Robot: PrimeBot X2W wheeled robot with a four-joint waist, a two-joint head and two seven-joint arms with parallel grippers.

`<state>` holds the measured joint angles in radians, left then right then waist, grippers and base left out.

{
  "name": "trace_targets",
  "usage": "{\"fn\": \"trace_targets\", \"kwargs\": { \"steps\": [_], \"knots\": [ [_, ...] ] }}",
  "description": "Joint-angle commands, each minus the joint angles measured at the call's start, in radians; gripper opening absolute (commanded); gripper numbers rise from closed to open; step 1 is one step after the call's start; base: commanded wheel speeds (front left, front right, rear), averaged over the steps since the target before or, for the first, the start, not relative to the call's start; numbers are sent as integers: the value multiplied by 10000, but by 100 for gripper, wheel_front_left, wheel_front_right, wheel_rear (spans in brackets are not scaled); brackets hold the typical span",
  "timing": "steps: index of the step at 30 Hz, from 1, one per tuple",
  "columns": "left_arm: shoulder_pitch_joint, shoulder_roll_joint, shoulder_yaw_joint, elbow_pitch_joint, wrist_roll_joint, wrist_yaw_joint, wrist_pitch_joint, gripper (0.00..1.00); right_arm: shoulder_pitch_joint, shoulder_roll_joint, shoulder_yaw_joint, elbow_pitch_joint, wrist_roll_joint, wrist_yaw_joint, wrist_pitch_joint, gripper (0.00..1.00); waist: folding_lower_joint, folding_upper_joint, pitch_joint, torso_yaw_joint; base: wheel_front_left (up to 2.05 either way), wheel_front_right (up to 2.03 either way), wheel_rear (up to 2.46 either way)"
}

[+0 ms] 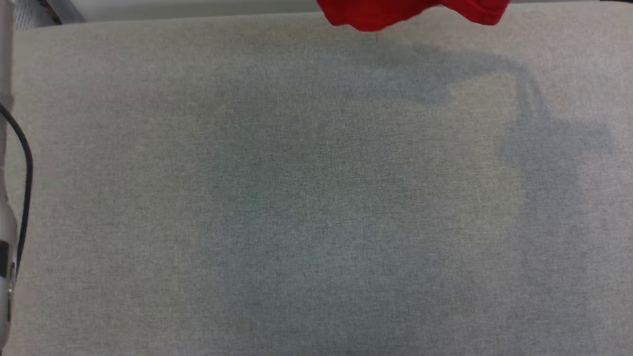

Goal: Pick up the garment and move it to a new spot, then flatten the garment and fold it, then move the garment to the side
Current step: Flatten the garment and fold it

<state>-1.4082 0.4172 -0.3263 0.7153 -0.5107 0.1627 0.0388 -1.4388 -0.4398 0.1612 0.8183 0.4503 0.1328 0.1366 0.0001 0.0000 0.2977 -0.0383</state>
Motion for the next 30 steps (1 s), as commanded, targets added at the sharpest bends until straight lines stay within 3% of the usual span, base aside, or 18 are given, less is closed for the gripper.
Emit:
{"fn": "trace_targets", "kwargs": {
  "steps": [1, 8, 14, 23, 30],
  "knots": [
    [-442, 119, 43, 159, 172, 33, -218, 0, -416, -26, -84, 212, -59, -21, -236, 0, -1, 0, 837, -144, 0, 0, 0],
    [-2190, -28, 36, 497, 450, 91, -1105, 0, -2402, -78, -116, 991, -225, -21, -1042, 0, -1, 0, 2014, -60, 0, 0, 0],
    [-3000, -255, -92, 802, 513, 46, -1247, 0, -3308, 58, 217, 1295, -100, -21, -1266, 0, -1, 0, 2802, 41, 0, 0, 0],
    [-2264, -636, 25, 954, 15, 41, -1235, 0, -3052, 111, 1252, 1337, 838, -21, -1190, 0, -1, 0, 3488, 123, 0, 0, 0],
    [-1055, -909, 291, 1261, -786, -250, -785, 0, -1822, -111, 2428, 633, 2096, -21, -843, 0, -1, 0, 3569, 162, 0, 0, 0]
  ]
}}
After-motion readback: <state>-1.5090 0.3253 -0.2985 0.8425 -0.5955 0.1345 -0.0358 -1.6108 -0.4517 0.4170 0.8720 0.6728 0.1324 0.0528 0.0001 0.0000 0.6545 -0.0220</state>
